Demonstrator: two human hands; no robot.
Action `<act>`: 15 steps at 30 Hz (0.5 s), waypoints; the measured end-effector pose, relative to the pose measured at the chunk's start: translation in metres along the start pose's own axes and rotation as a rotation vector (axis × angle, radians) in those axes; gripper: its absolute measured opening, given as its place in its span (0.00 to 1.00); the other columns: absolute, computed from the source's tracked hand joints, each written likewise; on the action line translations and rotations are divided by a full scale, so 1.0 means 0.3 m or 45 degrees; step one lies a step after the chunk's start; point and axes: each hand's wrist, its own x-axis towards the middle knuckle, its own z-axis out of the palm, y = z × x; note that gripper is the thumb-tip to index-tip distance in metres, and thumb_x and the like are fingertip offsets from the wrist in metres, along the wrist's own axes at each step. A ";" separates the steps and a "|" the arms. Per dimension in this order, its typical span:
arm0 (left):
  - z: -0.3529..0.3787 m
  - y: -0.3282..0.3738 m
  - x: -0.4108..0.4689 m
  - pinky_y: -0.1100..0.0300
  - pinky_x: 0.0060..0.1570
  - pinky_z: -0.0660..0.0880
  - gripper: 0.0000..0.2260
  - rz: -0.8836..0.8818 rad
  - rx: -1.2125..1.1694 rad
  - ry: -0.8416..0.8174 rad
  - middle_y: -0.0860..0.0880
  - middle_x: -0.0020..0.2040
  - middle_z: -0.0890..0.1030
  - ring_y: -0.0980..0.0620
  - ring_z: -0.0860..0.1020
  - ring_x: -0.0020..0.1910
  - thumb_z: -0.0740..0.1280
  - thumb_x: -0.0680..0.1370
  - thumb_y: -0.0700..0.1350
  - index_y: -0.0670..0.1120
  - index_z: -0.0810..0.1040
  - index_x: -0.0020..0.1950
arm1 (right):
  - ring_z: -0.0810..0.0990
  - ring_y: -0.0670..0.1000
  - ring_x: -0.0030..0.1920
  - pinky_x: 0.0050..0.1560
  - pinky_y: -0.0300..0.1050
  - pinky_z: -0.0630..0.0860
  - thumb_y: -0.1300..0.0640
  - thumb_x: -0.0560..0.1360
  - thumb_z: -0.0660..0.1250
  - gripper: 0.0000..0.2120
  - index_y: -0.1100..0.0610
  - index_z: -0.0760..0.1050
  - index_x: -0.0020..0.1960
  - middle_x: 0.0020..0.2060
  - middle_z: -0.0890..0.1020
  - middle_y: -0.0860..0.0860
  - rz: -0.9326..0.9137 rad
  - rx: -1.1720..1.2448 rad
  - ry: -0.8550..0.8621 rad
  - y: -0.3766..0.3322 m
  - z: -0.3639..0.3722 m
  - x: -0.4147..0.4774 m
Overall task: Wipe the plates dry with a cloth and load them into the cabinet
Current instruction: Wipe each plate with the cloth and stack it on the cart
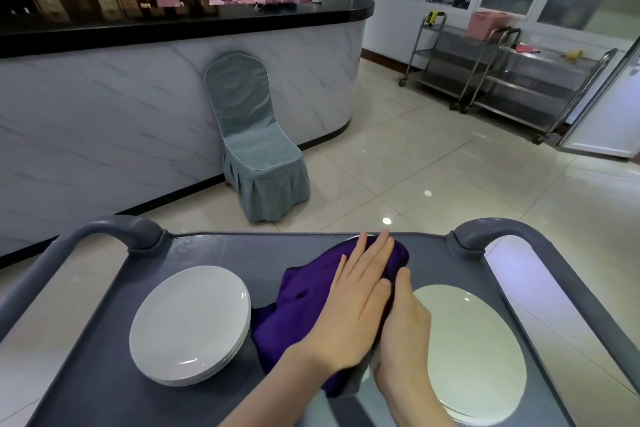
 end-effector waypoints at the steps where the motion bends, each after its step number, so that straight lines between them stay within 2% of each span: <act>1: 0.010 0.004 0.003 0.55 0.78 0.40 0.25 -0.018 -0.010 0.010 0.66 0.79 0.43 0.66 0.36 0.76 0.48 0.85 0.40 0.57 0.46 0.79 | 0.86 0.46 0.38 0.42 0.46 0.76 0.45 0.82 0.60 0.22 0.51 0.86 0.37 0.36 0.87 0.50 -0.009 -0.005 0.002 -0.006 -0.002 0.012; 3: 0.046 0.010 -0.004 0.53 0.78 0.40 0.25 -0.046 0.090 0.005 0.68 0.77 0.38 0.66 0.34 0.76 0.45 0.83 0.43 0.59 0.41 0.78 | 0.86 0.46 0.37 0.42 0.46 0.76 0.46 0.82 0.60 0.23 0.57 0.84 0.38 0.35 0.87 0.51 0.003 -0.015 0.011 -0.030 -0.010 0.037; 5: 0.086 -0.003 -0.025 0.53 0.78 0.40 0.26 -0.058 0.240 -0.035 0.70 0.75 0.33 0.67 0.32 0.75 0.39 0.79 0.48 0.61 0.36 0.76 | 0.85 0.46 0.34 0.40 0.46 0.75 0.45 0.82 0.60 0.21 0.58 0.83 0.42 0.34 0.86 0.51 0.012 -0.011 0.026 -0.038 -0.025 0.055; 7: 0.109 -0.026 -0.039 0.53 0.78 0.40 0.27 -0.063 0.256 -0.073 0.70 0.75 0.32 0.67 0.32 0.75 0.38 0.78 0.50 0.63 0.34 0.75 | 0.85 0.45 0.34 0.39 0.45 0.75 0.44 0.82 0.60 0.21 0.58 0.82 0.43 0.35 0.87 0.51 0.044 -0.007 0.051 -0.023 -0.041 0.060; 10: 0.089 -0.056 -0.011 0.55 0.77 0.39 0.25 -0.059 0.073 -0.026 0.68 0.78 0.39 0.65 0.36 0.76 0.44 0.83 0.46 0.62 0.40 0.77 | 0.86 0.45 0.39 0.42 0.44 0.76 0.45 0.81 0.62 0.22 0.58 0.85 0.41 0.39 0.88 0.51 0.087 0.016 0.002 0.013 -0.040 0.033; 12: 0.049 -0.082 0.036 0.55 0.78 0.39 0.23 -0.108 -0.025 0.022 0.65 0.79 0.44 0.65 0.37 0.77 0.46 0.86 0.44 0.58 0.45 0.79 | 0.83 0.43 0.39 0.46 0.44 0.76 0.47 0.81 0.63 0.19 0.58 0.86 0.44 0.42 0.87 0.50 0.054 -0.036 -0.086 0.043 -0.039 0.011; 13: 0.031 -0.096 0.058 0.55 0.78 0.39 0.22 -0.144 -0.023 0.025 0.64 0.79 0.45 0.65 0.39 0.77 0.47 0.86 0.44 0.56 0.47 0.80 | 0.80 0.45 0.40 0.48 0.45 0.74 0.48 0.81 0.64 0.19 0.64 0.82 0.48 0.43 0.86 0.49 0.039 -0.043 -0.104 0.048 -0.038 0.006; 14: 0.018 -0.111 0.070 0.55 0.78 0.40 0.22 -0.160 -0.009 0.029 0.63 0.80 0.46 0.65 0.40 0.77 0.47 0.87 0.44 0.55 0.48 0.80 | 0.76 0.48 0.40 0.48 0.46 0.72 0.50 0.81 0.65 0.22 0.72 0.77 0.47 0.41 0.83 0.50 0.051 -0.032 -0.116 0.049 -0.041 0.006; 15: 0.009 -0.128 0.070 0.57 0.78 0.40 0.22 -0.155 0.000 0.047 0.63 0.80 0.47 0.66 0.40 0.77 0.47 0.87 0.45 0.55 0.48 0.80 | 0.75 0.49 0.40 0.46 0.45 0.71 0.50 0.81 0.65 0.23 0.73 0.76 0.44 0.38 0.80 0.52 0.064 -0.018 -0.133 0.042 -0.049 0.011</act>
